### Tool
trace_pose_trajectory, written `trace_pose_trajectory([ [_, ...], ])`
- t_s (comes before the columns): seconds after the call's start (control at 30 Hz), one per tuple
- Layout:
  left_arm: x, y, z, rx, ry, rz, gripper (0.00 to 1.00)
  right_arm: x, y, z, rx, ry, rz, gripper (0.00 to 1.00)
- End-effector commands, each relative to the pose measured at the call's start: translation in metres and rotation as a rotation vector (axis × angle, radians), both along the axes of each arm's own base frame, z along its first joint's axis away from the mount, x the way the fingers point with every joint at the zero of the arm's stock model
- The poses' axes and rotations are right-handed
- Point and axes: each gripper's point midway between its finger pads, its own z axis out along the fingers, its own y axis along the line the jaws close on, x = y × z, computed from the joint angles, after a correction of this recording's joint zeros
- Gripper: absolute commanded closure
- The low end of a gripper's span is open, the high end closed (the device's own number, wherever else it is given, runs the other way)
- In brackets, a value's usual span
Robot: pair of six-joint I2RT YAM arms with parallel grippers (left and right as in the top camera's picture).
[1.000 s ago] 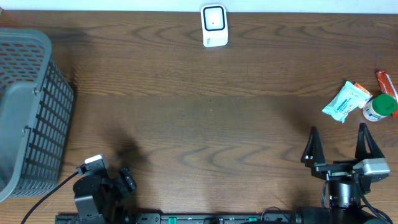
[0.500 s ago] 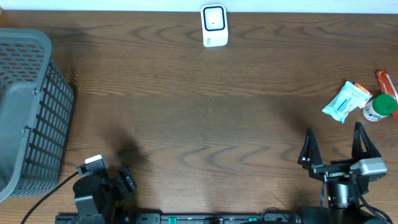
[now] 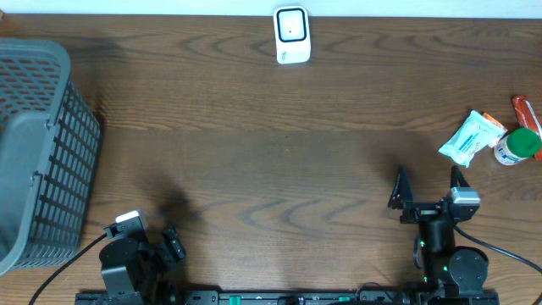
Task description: Scan the item barcode
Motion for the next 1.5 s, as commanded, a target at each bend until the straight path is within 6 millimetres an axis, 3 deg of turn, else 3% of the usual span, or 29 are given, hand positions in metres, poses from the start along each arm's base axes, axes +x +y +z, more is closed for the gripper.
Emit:
trace_pose_trajectory([
  [0.0,-0.001,0.0,-0.004,0.013,0.013,-0.013,0.15,0.001,-0.001,0.0,0.024,-0.022,-0.011,0.01],
  [0.3,-0.001,0.0,-0.004,0.013,0.013,-0.013,0.15,0.005,-0.006,-0.053,0.013,0.135,-0.043,0.01],
  [1.23,-0.001,0.0,-0.004,0.013,0.013,-0.013,0.15,0.005,-0.007,-0.053,0.014,0.132,-0.047,0.01],
  [1.33,-0.002,0.008,-0.004,0.05,0.018,0.017,0.15,0.005,-0.007,-0.053,0.015,0.133,-0.047,0.01],
  [1.47,0.03,-0.005,0.033,0.008,-0.19,-0.054,0.15,0.005,-0.007,-0.053,0.014,0.133,-0.047,0.01],
])
